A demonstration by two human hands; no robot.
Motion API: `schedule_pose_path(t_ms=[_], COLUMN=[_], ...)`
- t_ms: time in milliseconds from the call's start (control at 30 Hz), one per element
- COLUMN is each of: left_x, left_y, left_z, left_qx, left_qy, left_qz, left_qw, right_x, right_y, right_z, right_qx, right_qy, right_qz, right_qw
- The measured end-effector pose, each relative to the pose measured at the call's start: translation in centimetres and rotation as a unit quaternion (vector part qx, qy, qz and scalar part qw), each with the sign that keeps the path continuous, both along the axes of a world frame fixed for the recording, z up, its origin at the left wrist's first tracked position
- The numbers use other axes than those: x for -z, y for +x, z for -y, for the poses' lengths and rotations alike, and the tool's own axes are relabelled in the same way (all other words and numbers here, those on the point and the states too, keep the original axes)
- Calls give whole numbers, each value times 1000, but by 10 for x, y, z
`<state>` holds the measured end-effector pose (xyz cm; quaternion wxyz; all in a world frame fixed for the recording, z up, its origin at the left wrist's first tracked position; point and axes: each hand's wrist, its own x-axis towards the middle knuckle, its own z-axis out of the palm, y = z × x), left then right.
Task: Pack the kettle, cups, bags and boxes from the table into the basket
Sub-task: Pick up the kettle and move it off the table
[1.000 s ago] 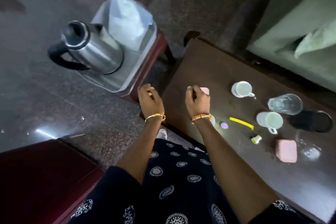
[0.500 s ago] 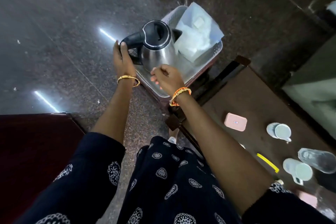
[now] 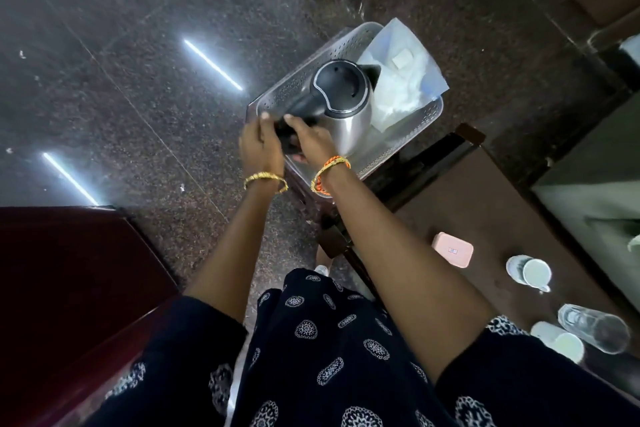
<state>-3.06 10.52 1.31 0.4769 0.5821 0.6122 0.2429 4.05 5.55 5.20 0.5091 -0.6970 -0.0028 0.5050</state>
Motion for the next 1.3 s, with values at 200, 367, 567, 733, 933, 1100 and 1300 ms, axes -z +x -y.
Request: schedule_pose_path(t_ms=[200, 367, 567, 733, 933, 1100, 1300], left_x=[-10, -10, 5, 7, 7, -2, -6], left_y=[-10, -6, 4, 9, 14, 26, 56], left_z=[53, 73, 86, 85, 114, 170, 266], left_qx=[-26, -1, 90, 156, 242, 298, 490], left_qy=[-76, -130, -106, 2, 106, 160, 136], left_qz=[71, 116, 30, -44, -150, -128, -67], left_qw=[994, 985, 990, 987, 953, 932, 858], right_x=[9, 17, -16, -52, -80, -80, -69], right_y=[-14, -8, 43, 47, 41, 26, 8], right_z=[19, 52, 85, 131, 216, 289, 393], right_qx=[119, 151, 231, 191, 251, 348, 482], right_qy=[51, 35, 59, 130, 193, 128, 59], right_qz=[-15, 74, 82, 79, 64, 73, 64], right_qw=[991, 985, 968, 970, 946, 926, 872])
